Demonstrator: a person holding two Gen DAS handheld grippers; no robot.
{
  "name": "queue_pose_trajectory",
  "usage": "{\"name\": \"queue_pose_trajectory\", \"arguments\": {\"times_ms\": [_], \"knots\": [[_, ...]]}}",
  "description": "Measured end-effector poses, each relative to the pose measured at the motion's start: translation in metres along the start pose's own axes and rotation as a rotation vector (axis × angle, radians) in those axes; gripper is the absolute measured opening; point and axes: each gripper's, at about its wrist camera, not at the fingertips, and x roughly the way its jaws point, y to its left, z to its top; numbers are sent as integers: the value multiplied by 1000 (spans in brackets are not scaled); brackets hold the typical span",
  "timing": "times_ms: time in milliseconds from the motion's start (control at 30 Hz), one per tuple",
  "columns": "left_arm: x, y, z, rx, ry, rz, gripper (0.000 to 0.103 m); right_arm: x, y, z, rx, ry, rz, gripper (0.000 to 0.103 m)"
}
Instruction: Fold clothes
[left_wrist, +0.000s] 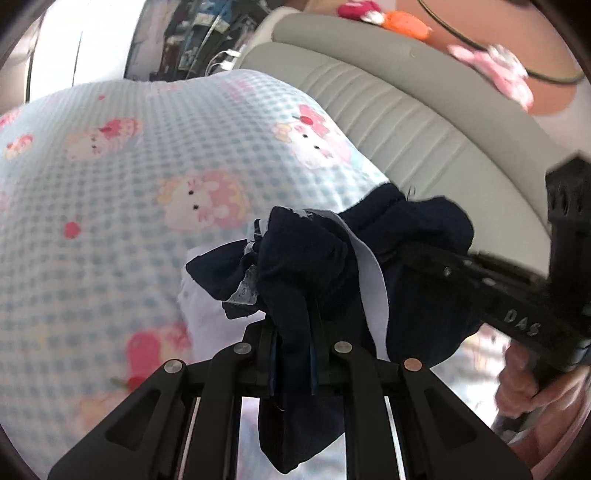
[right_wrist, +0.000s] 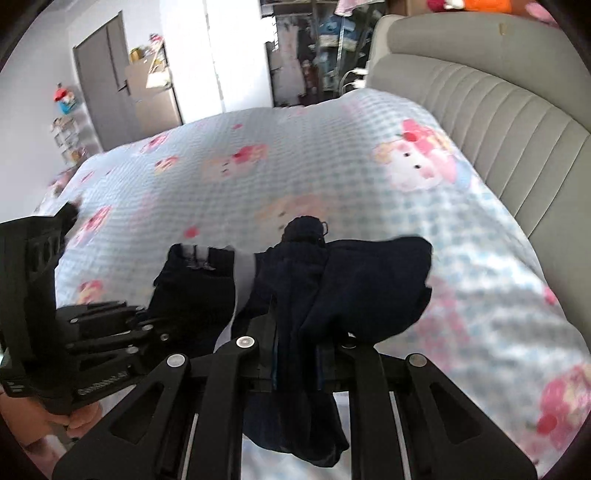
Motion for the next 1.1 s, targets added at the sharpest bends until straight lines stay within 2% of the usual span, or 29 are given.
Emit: {"name": "queue_pose_trajectory", "arguments": {"times_ms": [33, 67, 100, 133, 167, 200, 267, 367, 433, 500, 567, 633, 700, 767, 833, 933, 967, 1033, 1100], "knots": [[9, 4, 2, -19, -8, -6, 15, 9, -10, -1, 19, -11, -4, 14], [24, 9, 1, -38, 9, 11, 16, 18, -27, -7, 45, -8, -4, 21], [39, 14, 0, -57, 29, 29, 17, 38, -37, -14, 82, 39, -22, 26], [56, 16, -5, -40, 79, 85, 30, 58, -46, -22, 119, 87, -41, 34], [73, 17, -11, -19, 133, 145, 42, 78, -56, -29, 155, 134, -59, 35], [82, 19, -19, 3, 155, 165, 42, 95, -62, -39, 180, 182, -76, 35], [75, 13, -28, 56, 113, 180, 43, 101, -67, -53, 196, 173, -66, 41], [46, 7, -32, 63, -10, 194, 44, 74, -81, -59, 265, 25, -25, 41], [24, 0, -31, 82, -134, 247, 44, 56, -91, -59, 318, -43, -35, 42], [18, -5, -27, 88, -167, 237, 44, 36, -98, -60, 364, -100, -60, 45], [27, -8, -22, 107, -128, 222, 44, 32, -100, -57, 356, -94, -8, 45], [45, -5, -19, 110, -55, 298, 44, 37, -95, -56, 311, -42, -9, 45], [50, 12, -13, 21, -13, 365, 44, 49, -89, -59, 266, 33, -43, 45], [37, 30, -10, -89, -25, 370, 44, 57, -94, -72, 289, 99, -50, 45], [23, 37, -9, -120, -27, 345, 44, 56, -98, -77, 328, 97, -62, 45], [12, 20, -13, -14, -39, 307, 45, 37, -94, -76, 353, 3, -49, 45], [13, 12, -16, 28, -31, 287, 46, 34, -87, -74, 328, -2, -42, 45], [21, 4, -16, 73, 6, 272, 47, 35, -73, -69, 268, 11, -51, 45], [34, 1, -19, 117, 51, 301, 47, 41, -62, -70, 219, 60, -100, 45]]}}
